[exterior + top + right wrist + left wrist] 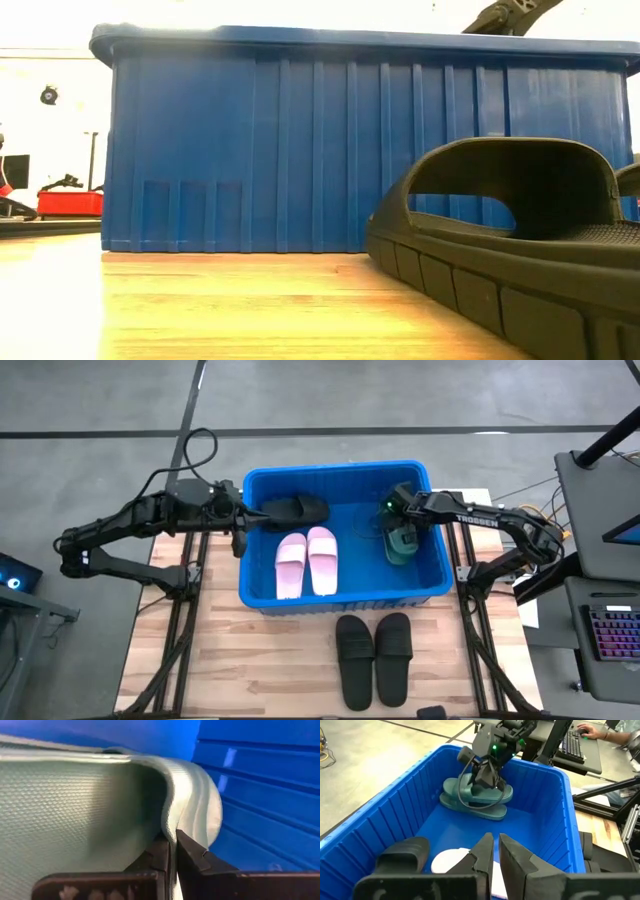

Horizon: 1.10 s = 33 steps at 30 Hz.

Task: Pick and place slides into bin
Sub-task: Put the green slide into the blue container

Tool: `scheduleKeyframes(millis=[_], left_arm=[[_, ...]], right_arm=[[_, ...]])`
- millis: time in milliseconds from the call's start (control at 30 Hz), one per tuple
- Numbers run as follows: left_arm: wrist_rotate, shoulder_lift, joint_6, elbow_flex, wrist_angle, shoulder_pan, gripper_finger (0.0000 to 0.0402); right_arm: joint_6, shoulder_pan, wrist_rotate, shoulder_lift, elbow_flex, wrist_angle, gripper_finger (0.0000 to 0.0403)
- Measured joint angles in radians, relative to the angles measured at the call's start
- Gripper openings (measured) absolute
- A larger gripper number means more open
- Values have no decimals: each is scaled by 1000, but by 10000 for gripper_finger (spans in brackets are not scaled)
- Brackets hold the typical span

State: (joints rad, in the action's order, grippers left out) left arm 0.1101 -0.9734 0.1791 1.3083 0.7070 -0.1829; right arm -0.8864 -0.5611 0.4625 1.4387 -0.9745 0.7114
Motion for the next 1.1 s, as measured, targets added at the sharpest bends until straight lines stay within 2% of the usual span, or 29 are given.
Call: scheduleKeyframes(millis=[133, 333, 633, 833, 1100], left_arm=[[-7, -2, 23, 0, -1, 0, 13], [-8, -1, 25, 0, -2, 0, 13], [-9, 3, 24, 0, -3, 0, 13], [-11, 3, 24, 0, -3, 0, 13], [-22, 3, 24, 0, -3, 0, 13]], right_arm=[[12, -3, 3, 1, -38, 39, 28], [20, -16, 13, 2, -65, 106, 85], [139, -22, 9, 2, -86, 173, 155], [192, -22, 3, 2, -97, 223, 175], [226, -21, 2, 2, -98, 232, 176]])
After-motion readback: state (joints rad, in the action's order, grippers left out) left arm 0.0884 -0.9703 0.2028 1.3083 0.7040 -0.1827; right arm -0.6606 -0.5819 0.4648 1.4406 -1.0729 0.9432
